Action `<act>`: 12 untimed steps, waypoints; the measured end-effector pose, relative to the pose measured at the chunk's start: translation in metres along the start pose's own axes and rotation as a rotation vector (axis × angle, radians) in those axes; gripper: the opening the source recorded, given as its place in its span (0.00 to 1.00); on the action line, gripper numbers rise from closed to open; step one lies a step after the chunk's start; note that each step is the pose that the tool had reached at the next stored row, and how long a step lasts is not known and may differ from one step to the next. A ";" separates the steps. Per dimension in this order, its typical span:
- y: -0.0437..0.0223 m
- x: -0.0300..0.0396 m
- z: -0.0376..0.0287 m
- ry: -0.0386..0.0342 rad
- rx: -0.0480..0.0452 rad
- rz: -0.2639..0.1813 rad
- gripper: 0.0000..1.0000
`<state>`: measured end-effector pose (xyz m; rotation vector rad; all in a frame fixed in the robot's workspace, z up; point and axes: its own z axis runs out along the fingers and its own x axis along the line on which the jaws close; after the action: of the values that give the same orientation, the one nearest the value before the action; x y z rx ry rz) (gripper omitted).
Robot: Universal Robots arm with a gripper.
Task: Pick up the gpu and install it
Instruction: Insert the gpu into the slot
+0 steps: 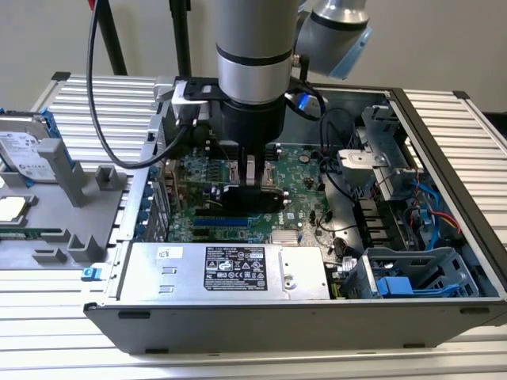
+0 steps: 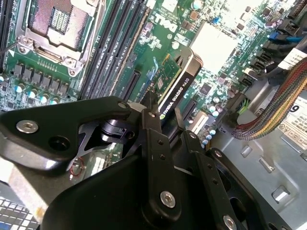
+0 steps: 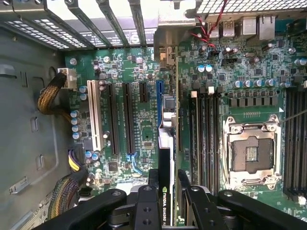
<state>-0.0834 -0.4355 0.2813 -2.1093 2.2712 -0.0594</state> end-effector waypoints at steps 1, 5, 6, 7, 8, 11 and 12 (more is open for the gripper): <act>0.0000 0.0006 0.0000 0.0000 0.0000 0.000 0.00; 0.0005 0.0035 0.0006 0.0000 0.0000 0.000 0.00; 0.0007 0.0043 0.0008 0.0000 -0.0001 -0.001 0.00; 0.0008 0.0050 0.0010 0.0000 0.0000 -0.001 0.00; 0.0008 0.0058 0.0012 0.0000 0.0000 -0.001 0.00; 0.0008 0.0079 0.0014 0.0000 0.0000 -0.001 0.00; 0.0007 0.0084 0.0014 0.0000 -0.0001 -0.002 0.00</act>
<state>-0.0847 -0.4438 0.2798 -2.1111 2.2697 -0.0594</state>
